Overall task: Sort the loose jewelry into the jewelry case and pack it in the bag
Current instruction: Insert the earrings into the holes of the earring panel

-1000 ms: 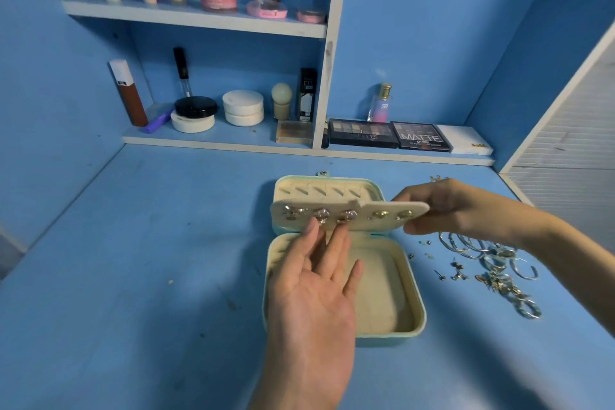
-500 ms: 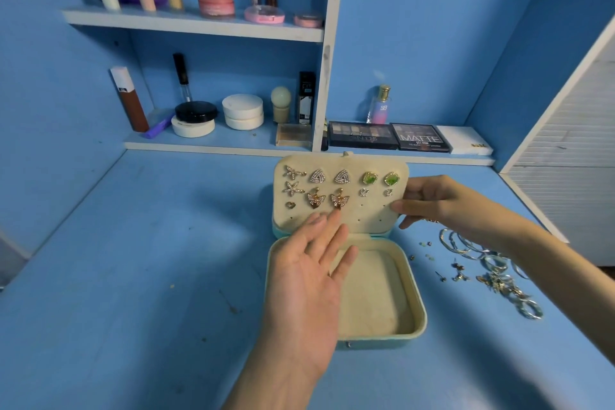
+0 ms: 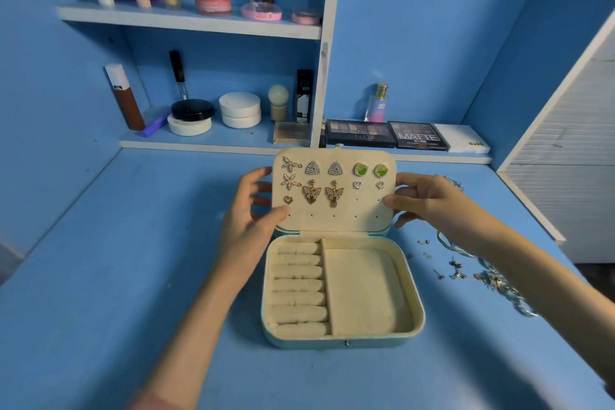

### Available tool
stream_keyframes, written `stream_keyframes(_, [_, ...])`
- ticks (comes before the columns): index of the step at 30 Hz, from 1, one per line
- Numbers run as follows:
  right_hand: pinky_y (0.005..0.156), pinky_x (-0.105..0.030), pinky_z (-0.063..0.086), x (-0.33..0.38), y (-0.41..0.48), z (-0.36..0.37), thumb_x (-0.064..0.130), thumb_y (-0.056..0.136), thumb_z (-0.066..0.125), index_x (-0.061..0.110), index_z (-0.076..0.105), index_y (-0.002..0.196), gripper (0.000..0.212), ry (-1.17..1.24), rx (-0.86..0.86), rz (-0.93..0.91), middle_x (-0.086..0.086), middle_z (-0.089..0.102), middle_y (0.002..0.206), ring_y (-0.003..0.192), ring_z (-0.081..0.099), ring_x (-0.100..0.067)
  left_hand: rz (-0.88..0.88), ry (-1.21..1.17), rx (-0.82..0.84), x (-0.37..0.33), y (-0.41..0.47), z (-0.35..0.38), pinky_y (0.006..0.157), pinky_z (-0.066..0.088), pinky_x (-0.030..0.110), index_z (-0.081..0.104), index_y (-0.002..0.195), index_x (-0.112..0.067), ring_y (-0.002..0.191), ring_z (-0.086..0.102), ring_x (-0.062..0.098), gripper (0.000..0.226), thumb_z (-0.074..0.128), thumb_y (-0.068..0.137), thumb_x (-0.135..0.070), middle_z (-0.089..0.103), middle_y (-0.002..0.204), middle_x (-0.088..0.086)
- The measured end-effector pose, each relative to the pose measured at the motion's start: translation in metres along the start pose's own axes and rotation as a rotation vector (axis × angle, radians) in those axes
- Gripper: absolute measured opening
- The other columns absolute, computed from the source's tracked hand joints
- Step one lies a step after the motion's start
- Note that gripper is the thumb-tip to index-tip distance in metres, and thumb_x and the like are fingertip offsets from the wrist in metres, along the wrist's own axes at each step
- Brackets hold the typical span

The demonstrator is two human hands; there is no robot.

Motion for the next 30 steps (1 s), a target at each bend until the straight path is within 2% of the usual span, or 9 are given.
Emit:
stream_keyframes(3, [0.065, -0.023, 0.052, 0.000, 0.001, -0.004, 0.005, 0.090, 0.058, 0.013, 0.066, 0.101, 0.015, -0.043, -0.052, -0.013, -0.010, 0.072, 0.095, 0.079, 0.061, -0.019, 0.040, 0.110, 0.021, 0.002, -0.002, 0.001, 0.074, 0.046, 0.020, 0.050, 0.106, -0.047, 0.085, 0.056, -0.005, 0.052, 0.069, 0.082, -0.005, 0.061, 0.101, -0.015])
stream_keyframes(8, [0.061, -0.019, 0.048, 0.002, -0.003, -0.012, 0.007, 0.089, 0.061, 0.019, 0.068, 0.097, 0.016, -0.173, -0.079, -0.024, 0.002, 0.068, 0.071, 0.065, 0.057, -0.007, 0.077, 0.206, 0.012, 0.002, -0.002, 0.000, 0.078, 0.050, 0.032, 0.045, 0.109, -0.052, 0.085, 0.057, 0.007, 0.061, 0.068, 0.083, -0.002, 0.061, 0.099, -0.012])
stream_keyframes(13, [0.062, -0.023, 0.048, 0.005, -0.016, -0.023, 0.008, 0.089, 0.061, 0.023, 0.067, 0.100, 0.020, -0.362, -0.048, -0.028, -0.005, 0.069, 0.079, 0.066, 0.059, -0.007, 0.090, 0.215, 0.013, 0.002, -0.001, 0.001, 0.076, 0.048, 0.031, 0.045, 0.112, -0.049, 0.084, 0.057, 0.007, 0.059, 0.068, 0.083, -0.003, 0.060, 0.098, -0.014])
stream_keyframes(16, [0.067, -0.026, 0.047, 0.007, -0.025, -0.031, 0.012, 0.086, 0.065, 0.026, 0.069, 0.096, 0.018, -0.558, -0.009, -0.059, 0.000, 0.066, 0.075, 0.063, 0.055, -0.008, 0.085, 0.194, 0.002, 0.003, 0.000, -0.001, 0.073, 0.046, 0.026, 0.047, 0.112, -0.050, 0.079, 0.057, 0.003, 0.053, 0.070, 0.075, -0.019, 0.060, 0.093, -0.021])
stream_keyframes(20, [0.067, -0.011, 0.045, 0.005, -0.039, -0.035, 0.016, 0.084, 0.068, 0.026, 0.072, 0.091, 0.013, -0.779, 0.108, -0.061, 0.008, 0.068, 0.077, 0.070, 0.057, -0.001, 0.095, 0.188, 0.001, 0.002, -0.001, 0.000, 0.076, 0.048, 0.032, 0.047, 0.101, -0.065, 0.079, 0.058, 0.011, 0.054, 0.064, 0.068, -0.025, 0.061, 0.092, -0.021])
stream_keyframes(23, [0.065, -0.011, 0.044, -0.003, -0.049, -0.043, 0.019, 0.083, 0.069, 0.033, 0.070, 0.085, 0.015, -0.861, 0.152, -0.021, 0.012, 0.068, 0.078, 0.071, 0.059, -0.001, 0.105, 0.186, 0.000, 0.000, -0.001, 0.000, 0.077, 0.049, 0.036, 0.047, 0.103, -0.062, 0.080, 0.057, 0.011, 0.057, 0.070, 0.072, -0.020, 0.060, 0.094, -0.022])
stream_keyframes(26, [0.069, -0.019, 0.048, -0.013, -0.057, -0.051, 0.021, 0.081, 0.070, 0.039, 0.067, 0.080, 0.019, -0.947, 0.190, 0.026, 0.016, 0.065, 0.079, 0.074, 0.060, -0.003, 0.099, 0.190, 0.006, 0.002, -0.001, 0.000, 0.074, 0.046, 0.030, 0.047, 0.102, -0.063, 0.079, 0.057, 0.005, 0.056, 0.069, 0.070, -0.023, 0.059, 0.091, -0.030])
stream_keyframes(28, [0.074, -0.024, 0.049, -0.018, -0.063, -0.052, 0.026, 0.081, 0.070, 0.035, 0.068, 0.085, 0.010, -1.035, 0.226, 0.051, 0.015, 0.061, 0.083, 0.078, 0.057, -0.003, 0.108, 0.170, 0.007, 0.004, 0.000, 0.001, 0.073, 0.043, 0.028, 0.048, 0.108, -0.053, 0.081, 0.056, 0.006, 0.059, 0.074, 0.077, -0.009, 0.059, 0.095, -0.022])
stream_keyframes(30, [0.077, -0.023, 0.046, -0.022, -0.068, -0.050, 0.034, 0.081, 0.068, 0.031, 0.067, 0.091, 0.011, -1.132, 0.262, 0.059, 0.015, 0.056, 0.086, 0.080, 0.052, -0.002, 0.111, 0.169, 0.008, 0.005, 0.001, 0.001, 0.072, 0.043, 0.026, 0.048, 0.114, -0.041, 0.081, 0.056, 0.004, 0.057, 0.068, 0.082, 0.001, 0.057, 0.096, -0.018])
Point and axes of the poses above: each hand's wrist, its own y-axis towards the middle knuckle, its own z-axis out of the palm, x = y × z, the point moved 10 cm from there along y, towards the middle knuckle
